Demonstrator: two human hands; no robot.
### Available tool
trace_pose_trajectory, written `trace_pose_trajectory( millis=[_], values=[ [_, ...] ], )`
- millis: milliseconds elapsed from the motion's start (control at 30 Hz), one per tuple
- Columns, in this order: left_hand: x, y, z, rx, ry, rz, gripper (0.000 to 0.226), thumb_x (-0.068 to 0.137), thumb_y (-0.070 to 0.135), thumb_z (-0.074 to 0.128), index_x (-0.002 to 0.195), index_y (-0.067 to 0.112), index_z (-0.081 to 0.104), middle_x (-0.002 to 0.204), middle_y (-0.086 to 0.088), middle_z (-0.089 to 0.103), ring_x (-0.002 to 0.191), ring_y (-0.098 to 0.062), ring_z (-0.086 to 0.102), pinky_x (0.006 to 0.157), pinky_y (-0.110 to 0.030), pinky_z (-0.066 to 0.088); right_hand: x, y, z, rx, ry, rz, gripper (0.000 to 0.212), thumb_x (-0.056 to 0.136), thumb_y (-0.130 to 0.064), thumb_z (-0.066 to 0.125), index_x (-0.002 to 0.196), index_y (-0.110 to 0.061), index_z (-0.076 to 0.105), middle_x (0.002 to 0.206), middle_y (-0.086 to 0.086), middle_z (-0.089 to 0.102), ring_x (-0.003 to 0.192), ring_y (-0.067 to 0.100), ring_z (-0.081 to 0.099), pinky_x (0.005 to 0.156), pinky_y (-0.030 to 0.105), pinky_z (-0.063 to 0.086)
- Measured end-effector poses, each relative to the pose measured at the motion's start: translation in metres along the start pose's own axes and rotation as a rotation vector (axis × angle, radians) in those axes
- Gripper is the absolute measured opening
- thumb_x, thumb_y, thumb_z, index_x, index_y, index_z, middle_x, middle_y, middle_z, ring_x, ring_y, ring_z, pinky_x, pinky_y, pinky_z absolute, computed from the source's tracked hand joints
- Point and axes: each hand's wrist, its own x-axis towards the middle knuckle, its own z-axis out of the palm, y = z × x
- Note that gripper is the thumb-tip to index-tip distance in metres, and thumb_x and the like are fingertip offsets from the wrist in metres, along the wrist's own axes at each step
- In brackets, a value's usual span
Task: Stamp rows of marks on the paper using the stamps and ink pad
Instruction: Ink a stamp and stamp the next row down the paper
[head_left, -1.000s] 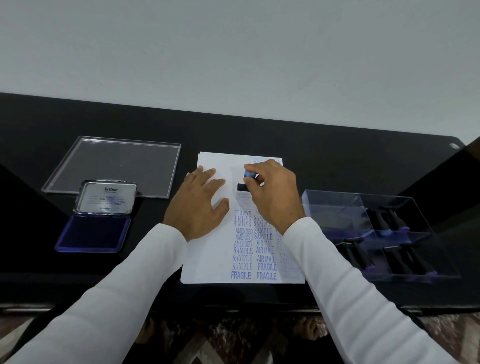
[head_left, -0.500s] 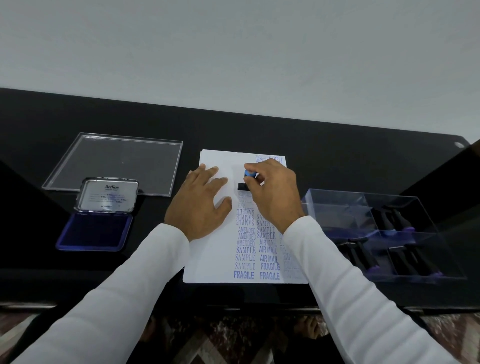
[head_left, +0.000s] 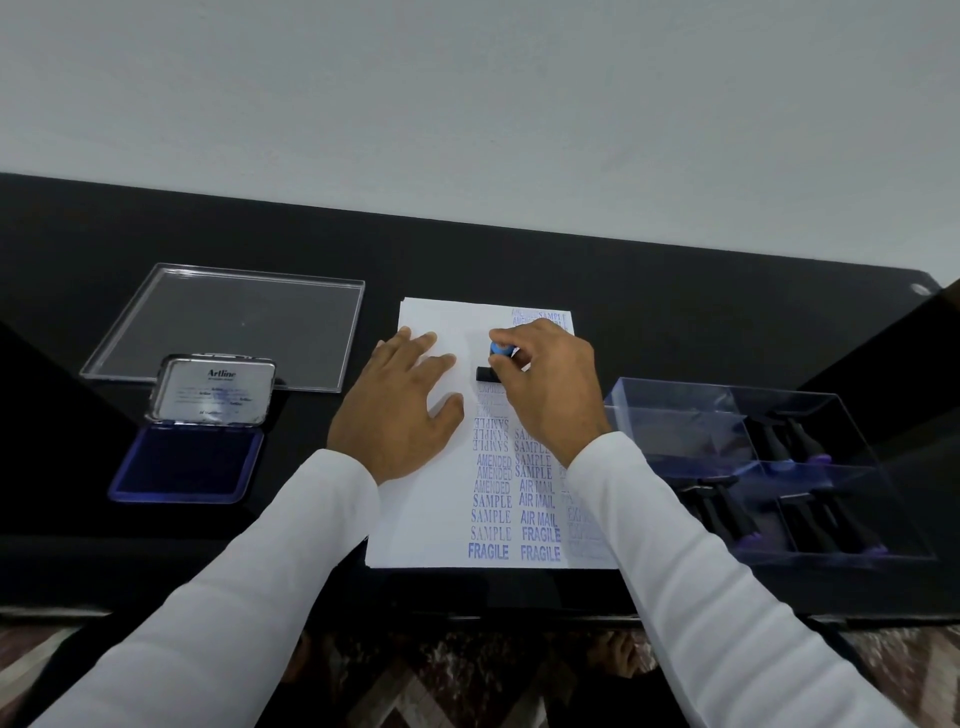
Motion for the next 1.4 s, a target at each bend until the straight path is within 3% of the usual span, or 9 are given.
trace_pose_trajectory(
  millis=[200, 333, 467, 633, 767, 900, 1067, 1400],
  values=[
    [0.0001, 0.0008, -0.0008, -0.001, 0.003, 0.002, 0.055, 0.098, 0.056, 0.049, 0.147, 0.031, 0.046, 0.164, 0.005, 0.027, 0.154, -0.022, 0.013, 0.116, -0.035, 0.004, 0.0002, 0.0007, 0.0009, 0.019, 0.003, 0.004, 0.026, 0.092, -0.019, 0.069, 0.117, -0.014, 0.073, 0.116, 0.001, 0.070, 0.096, 0.013, 0.066, 0.095, 0.023, 0.049],
    [-0.0001, -0.0006, -0.0008, 0.000, 0.000, 0.003, 0.056, 0.098, 0.056, 0.047, 0.147, 0.031, 0.046, 0.164, 0.006, 0.027, 0.155, -0.021, 0.012, 0.115, -0.033, 0.003, -0.0002, 0.0019, 0.0010, 0.024, 0.005, 0.010, 0.026, 0.092, -0.019, 0.070, 0.117, -0.015, 0.073, 0.115, 0.001, 0.070, 0.094, 0.012, 0.066, 0.087, 0.011, 0.041],
    [0.0006, -0.0007, -0.0003, 0.001, -0.002, 0.009, 0.056, 0.098, 0.057, 0.047, 0.147, 0.031, 0.046, 0.164, 0.006, 0.027, 0.155, -0.021, 0.012, 0.116, -0.034, 0.004, -0.0008, 0.0024, 0.0005, 0.033, 0.014, 0.000, 0.025, 0.091, -0.018, 0.070, 0.116, -0.015, 0.073, 0.113, 0.001, 0.070, 0.091, 0.012, 0.066, 0.086, 0.012, 0.042],
    [0.0005, -0.0028, 0.0019, 0.007, 0.000, 0.019, 0.058, 0.097, 0.059, 0.044, 0.147, 0.030, 0.047, 0.164, 0.005, 0.028, 0.154, -0.021, 0.013, 0.117, -0.034, 0.004, -0.0004, 0.0049, 0.0016, 0.034, 0.024, 0.003, 0.019, 0.089, -0.018, 0.072, 0.108, -0.017, 0.075, 0.107, -0.001, 0.071, 0.085, 0.011, 0.066, 0.076, 0.001, 0.036],
    [0.0004, -0.0029, 0.0013, -0.004, -0.006, 0.017, 0.065, 0.091, 0.063, 0.037, 0.146, 0.030, 0.049, 0.163, 0.004, 0.030, 0.154, -0.021, 0.015, 0.118, -0.035, 0.005, 0.0000, 0.0061, 0.0033, 0.047, 0.020, 0.001, 0.014, 0.088, -0.018, 0.072, 0.102, -0.017, 0.074, 0.103, -0.002, 0.071, 0.083, 0.012, 0.064, 0.076, 0.006, 0.041],
    [0.0005, -0.0040, 0.0028, 0.001, 0.009, 0.017, 0.057, 0.096, 0.059, 0.045, 0.146, 0.030, 0.049, 0.163, 0.005, 0.030, 0.154, -0.021, 0.015, 0.118, -0.034, 0.005, 0.0001, 0.0054, 0.0029, 0.053, 0.026, -0.012, 0.022, 0.091, -0.020, 0.071, 0.112, -0.016, 0.074, 0.109, 0.000, 0.071, 0.086, 0.013, 0.066, 0.086, 0.022, 0.053],
    [0.0013, -0.0039, 0.0036, 0.000, 0.009, 0.020, 0.055, 0.098, 0.056, 0.048, 0.146, 0.030, 0.048, 0.163, 0.005, 0.029, 0.154, -0.021, 0.014, 0.118, -0.035, 0.006, 0.0003, 0.0050, 0.0007, 0.050, 0.020, -0.019, 0.027, 0.092, -0.020, 0.070, 0.118, -0.015, 0.072, 0.114, 0.001, 0.070, 0.090, 0.013, 0.066, 0.092, 0.026, 0.054],
    [0.0014, -0.0043, 0.0041, -0.014, 0.003, 0.012, 0.055, 0.097, 0.056, 0.050, 0.147, 0.031, 0.047, 0.163, 0.005, 0.028, 0.154, -0.021, 0.014, 0.121, -0.038, 0.009, 0.0006, 0.0061, 0.0018, 0.041, 0.013, -0.010, 0.028, 0.092, -0.021, 0.070, 0.119, -0.016, 0.072, 0.115, 0.000, 0.070, 0.091, 0.011, 0.066, 0.085, 0.012, 0.043]
  ],
)
